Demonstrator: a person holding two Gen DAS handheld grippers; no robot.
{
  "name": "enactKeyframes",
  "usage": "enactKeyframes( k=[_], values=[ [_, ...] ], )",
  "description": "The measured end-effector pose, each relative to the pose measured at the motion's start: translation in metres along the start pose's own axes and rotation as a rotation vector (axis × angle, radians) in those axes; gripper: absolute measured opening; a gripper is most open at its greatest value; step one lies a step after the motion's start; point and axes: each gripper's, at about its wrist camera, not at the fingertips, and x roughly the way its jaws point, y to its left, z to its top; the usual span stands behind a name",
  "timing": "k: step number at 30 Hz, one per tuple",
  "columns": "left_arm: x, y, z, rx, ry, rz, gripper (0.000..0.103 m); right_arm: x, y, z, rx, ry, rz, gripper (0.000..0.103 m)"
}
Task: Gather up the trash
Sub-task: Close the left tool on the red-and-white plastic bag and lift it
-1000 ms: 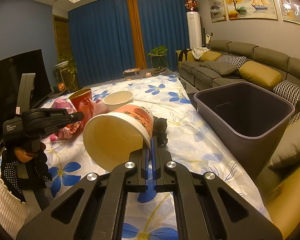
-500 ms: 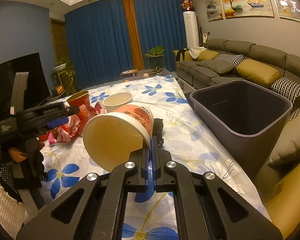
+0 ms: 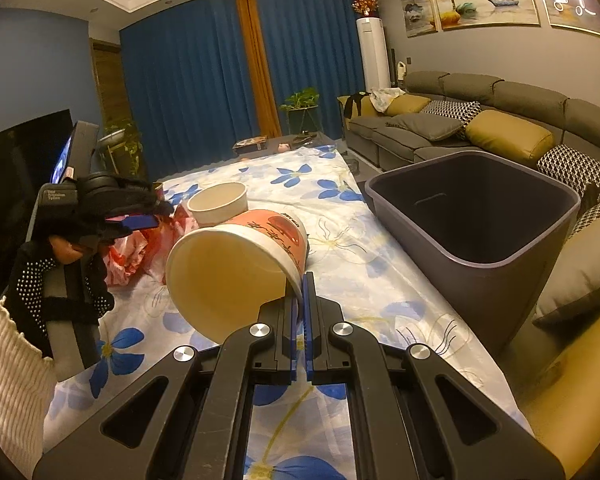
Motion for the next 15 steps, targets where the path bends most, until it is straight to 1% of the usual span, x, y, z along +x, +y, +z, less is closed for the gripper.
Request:
enactKeyframes(
  k=[2,6,15],
  values=[
    [0.0,0.002,-0.003,0.001,-0.003,-0.01,0.007,0.0,0.0,0.0,0.004,0.001,-0.002,0.004],
    [-0.01,0.004,-0.009,0.008,-0.03,-0.036,0.002,-0.002,-0.004,0.001,0.008,-0.002,-0.002,0.004],
    [-0.064,0.0,-0.013,0.018,-0.128,-0.141,0.001,-0.012,-0.003,0.005,0.017,-0.04,-0.009,0.004]
  ],
)
